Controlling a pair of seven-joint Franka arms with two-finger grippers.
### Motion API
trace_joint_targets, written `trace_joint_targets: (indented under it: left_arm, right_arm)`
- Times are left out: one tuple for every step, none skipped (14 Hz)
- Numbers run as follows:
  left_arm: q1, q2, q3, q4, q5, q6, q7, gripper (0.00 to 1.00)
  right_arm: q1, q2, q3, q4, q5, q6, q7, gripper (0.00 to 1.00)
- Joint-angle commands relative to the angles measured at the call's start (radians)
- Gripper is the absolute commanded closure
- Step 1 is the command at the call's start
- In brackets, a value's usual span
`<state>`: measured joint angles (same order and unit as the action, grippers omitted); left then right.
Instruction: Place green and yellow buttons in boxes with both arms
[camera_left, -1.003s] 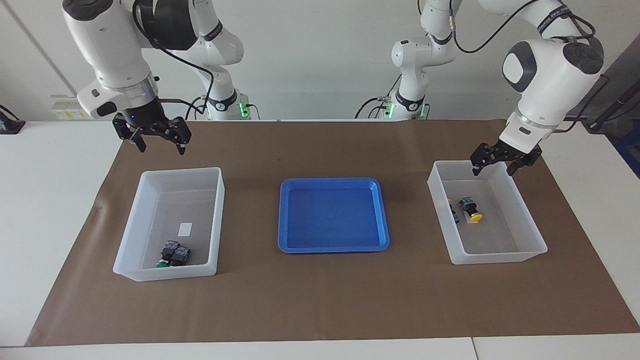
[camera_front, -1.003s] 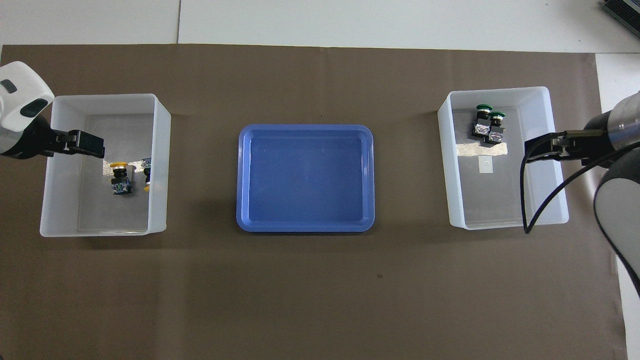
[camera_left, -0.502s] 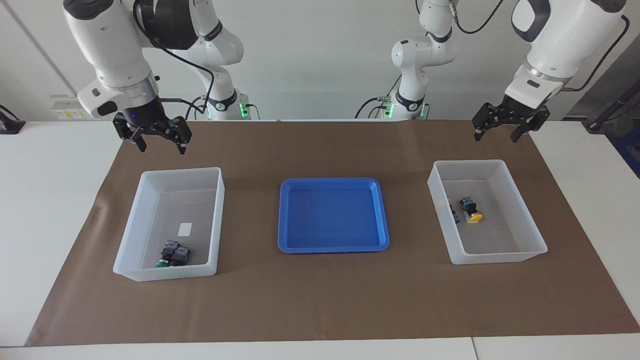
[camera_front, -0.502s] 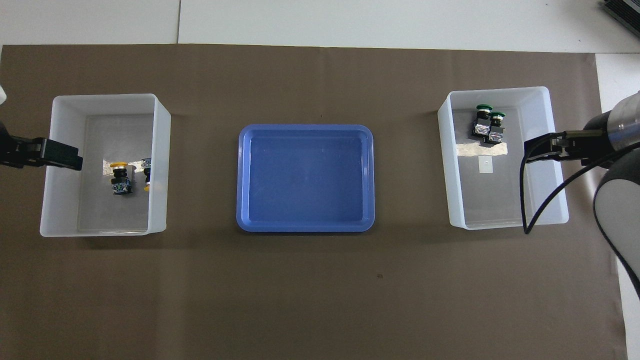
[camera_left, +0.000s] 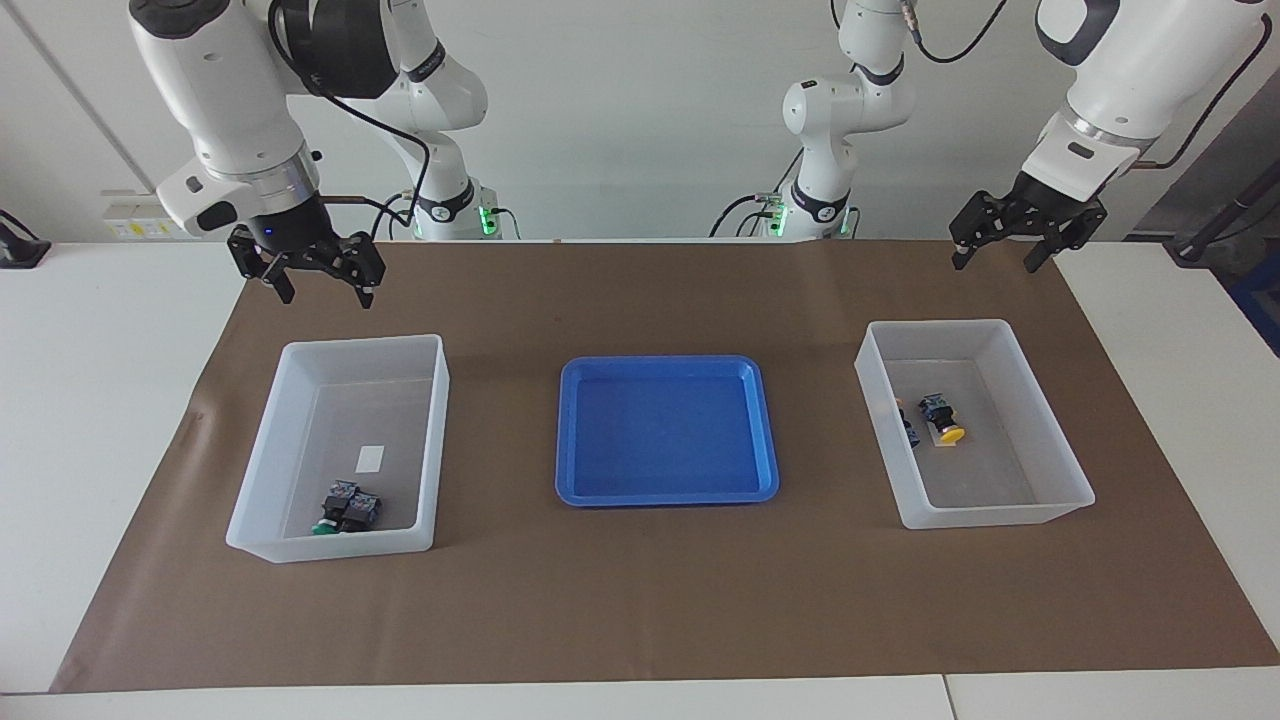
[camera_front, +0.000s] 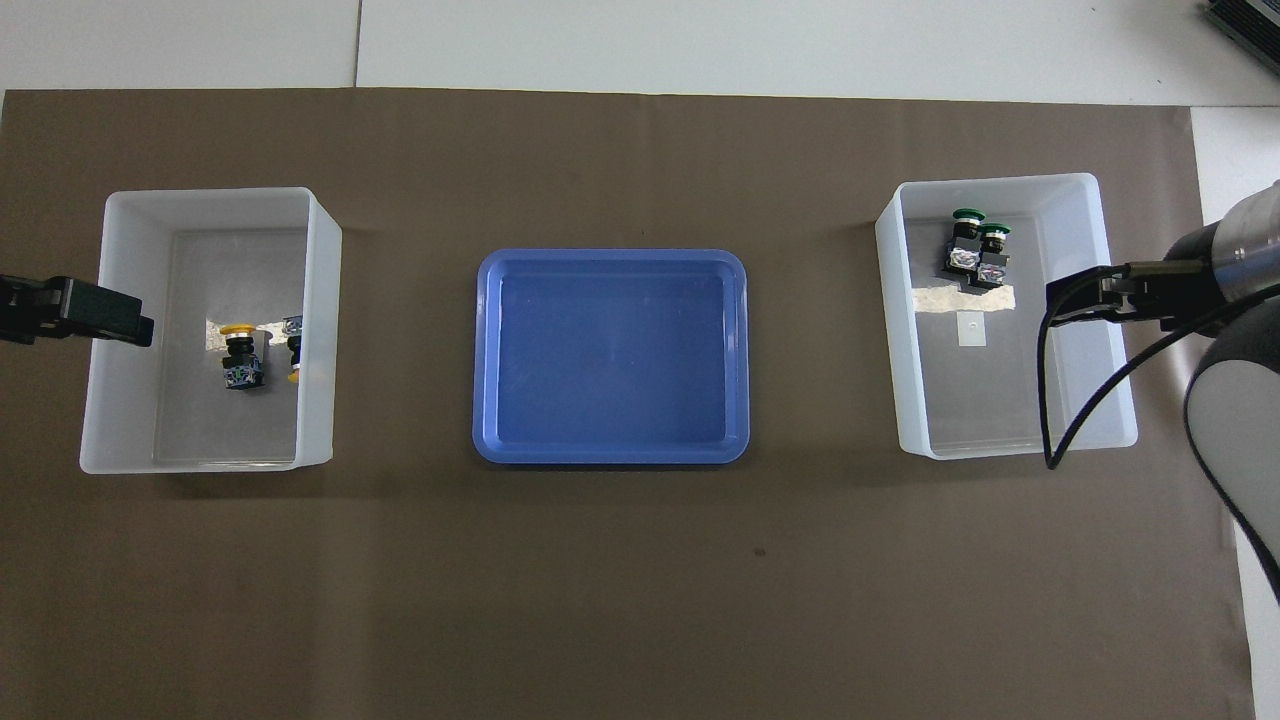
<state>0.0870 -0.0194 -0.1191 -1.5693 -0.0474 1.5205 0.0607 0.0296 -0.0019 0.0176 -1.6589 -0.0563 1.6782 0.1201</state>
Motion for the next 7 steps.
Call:
trace_joint_targets:
  left_arm:
    - [0.002, -0.013, -0.001, 0.011, -0.012, -0.042, -0.019, 0.0]
    - [0.002, -0.014, -0.002, 0.011, -0.011, -0.046, -0.027, 0.0]
    - [0.004, -0.014, -0.002, 0.009, -0.011, -0.045, -0.024, 0.0]
    - [0.004, -0.016, -0.002, 0.006, -0.011, -0.045, -0.024, 0.0]
    - [0.001, -0.017, -0.002, 0.0, -0.011, -0.045, -0.022, 0.0]
    - [-0.004, -0.019, -0.002, 0.0, -0.011, -0.042, -0.019, 0.0]
    - [-0.004, -0.019, -0.002, 0.0, -0.011, -0.043, -0.019, 0.0]
  right_arm:
    - [-0.007, -0.024, 0.004, -0.025, 0.007, 0.002, -0.014, 0.0]
    - [-0.007, -0.024, 0.004, -0.025, 0.007, 0.002, -0.014, 0.0]
    - [-0.007, -0.024, 0.004, -0.025, 0.007, 0.003, -0.014, 0.0]
    - [-0.007, -0.024, 0.004, -0.025, 0.007, 0.003, -0.014, 0.0]
    - [-0.007, -0.024, 0.004, -0.025, 0.007, 0.003, -0.014, 0.0]
    - [-0.007, -0.024, 0.004, -0.025, 0.019, 0.002, -0.014, 0.0]
    - [-0.01, -0.024, 0.004, -0.025, 0.03, 0.003, -0.014, 0.0]
